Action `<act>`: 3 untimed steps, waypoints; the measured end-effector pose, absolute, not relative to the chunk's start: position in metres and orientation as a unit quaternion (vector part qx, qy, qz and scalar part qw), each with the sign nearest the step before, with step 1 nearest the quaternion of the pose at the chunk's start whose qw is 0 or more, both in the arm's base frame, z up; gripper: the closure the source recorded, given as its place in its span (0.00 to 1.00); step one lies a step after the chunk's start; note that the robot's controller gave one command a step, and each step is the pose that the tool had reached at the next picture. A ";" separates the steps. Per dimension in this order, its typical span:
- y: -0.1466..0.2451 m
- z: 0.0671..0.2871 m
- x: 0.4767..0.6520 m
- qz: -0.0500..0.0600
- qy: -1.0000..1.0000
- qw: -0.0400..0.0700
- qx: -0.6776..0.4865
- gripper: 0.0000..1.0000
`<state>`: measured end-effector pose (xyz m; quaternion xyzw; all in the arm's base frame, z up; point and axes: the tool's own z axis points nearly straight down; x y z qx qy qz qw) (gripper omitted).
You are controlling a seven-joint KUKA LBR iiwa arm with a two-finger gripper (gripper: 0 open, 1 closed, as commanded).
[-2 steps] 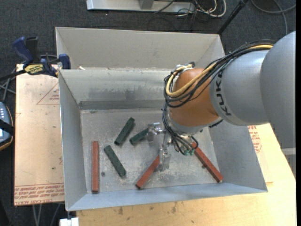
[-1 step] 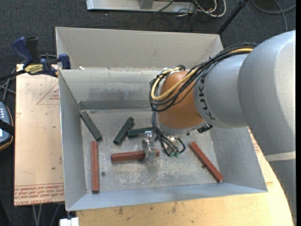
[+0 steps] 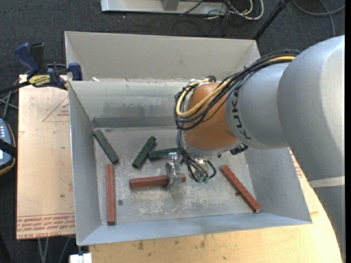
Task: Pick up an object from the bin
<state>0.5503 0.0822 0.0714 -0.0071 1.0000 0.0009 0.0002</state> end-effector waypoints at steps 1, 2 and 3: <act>0.086 0.187 0.560 0.001 1.000 0.001 -0.009 1.00; 0.086 0.187 0.560 0.001 1.000 0.001 -0.009 1.00; 0.099 0.215 0.567 0.000 1.000 0.000 -0.011 1.00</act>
Offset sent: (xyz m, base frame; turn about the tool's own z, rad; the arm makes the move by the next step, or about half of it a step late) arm 0.0000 0.0000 0.0000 0.0000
